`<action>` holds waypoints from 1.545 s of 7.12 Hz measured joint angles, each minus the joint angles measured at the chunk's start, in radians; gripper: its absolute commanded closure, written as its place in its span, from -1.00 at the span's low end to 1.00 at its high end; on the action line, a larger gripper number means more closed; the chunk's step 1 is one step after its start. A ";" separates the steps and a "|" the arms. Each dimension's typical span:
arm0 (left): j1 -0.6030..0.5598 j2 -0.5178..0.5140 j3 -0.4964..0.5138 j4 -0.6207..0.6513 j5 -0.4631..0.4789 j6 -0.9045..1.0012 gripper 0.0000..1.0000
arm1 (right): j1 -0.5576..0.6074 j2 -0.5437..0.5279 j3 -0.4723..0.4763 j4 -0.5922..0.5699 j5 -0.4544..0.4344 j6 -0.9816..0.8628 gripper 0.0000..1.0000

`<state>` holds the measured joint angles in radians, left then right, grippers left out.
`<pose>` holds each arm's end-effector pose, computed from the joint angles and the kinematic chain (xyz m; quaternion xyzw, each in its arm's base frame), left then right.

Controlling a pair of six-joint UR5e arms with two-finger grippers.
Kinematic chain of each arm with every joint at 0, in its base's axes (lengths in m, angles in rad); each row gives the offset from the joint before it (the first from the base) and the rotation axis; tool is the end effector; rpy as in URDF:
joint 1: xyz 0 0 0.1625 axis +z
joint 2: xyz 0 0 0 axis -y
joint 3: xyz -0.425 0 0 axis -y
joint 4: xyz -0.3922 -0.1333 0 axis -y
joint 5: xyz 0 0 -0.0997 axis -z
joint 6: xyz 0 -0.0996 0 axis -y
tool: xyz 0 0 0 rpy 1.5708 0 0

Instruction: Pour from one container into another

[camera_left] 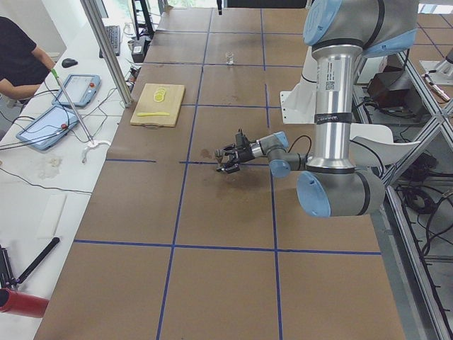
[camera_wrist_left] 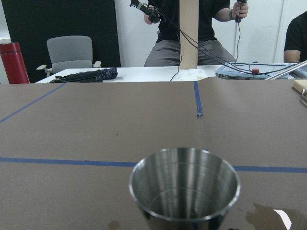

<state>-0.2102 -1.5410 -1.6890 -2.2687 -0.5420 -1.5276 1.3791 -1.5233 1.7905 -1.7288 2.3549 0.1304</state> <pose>0.4285 -0.3150 0.5184 0.4930 0.2734 -0.2549 0.7856 -0.0345 -0.5080 0.5427 -0.0114 -0.3847 -0.0491 0.9217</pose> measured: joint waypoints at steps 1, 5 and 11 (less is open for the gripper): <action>-0.001 -0.007 0.000 -0.001 0.001 0.003 0.82 | 0.000 0.000 -0.001 0.000 0.000 0.000 -1.00; -0.013 -0.007 -0.001 -0.138 0.010 0.093 1.00 | -0.003 0.000 -0.002 0.000 0.001 0.000 -1.00; -0.014 -0.032 -0.004 -0.450 0.037 0.376 1.00 | -0.085 -0.004 0.008 0.232 0.005 0.026 -1.00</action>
<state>-0.2241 -1.5733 -1.6926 -2.7187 -0.5046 -1.1514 1.2942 -1.5277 1.7988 -1.4964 2.3594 0.1564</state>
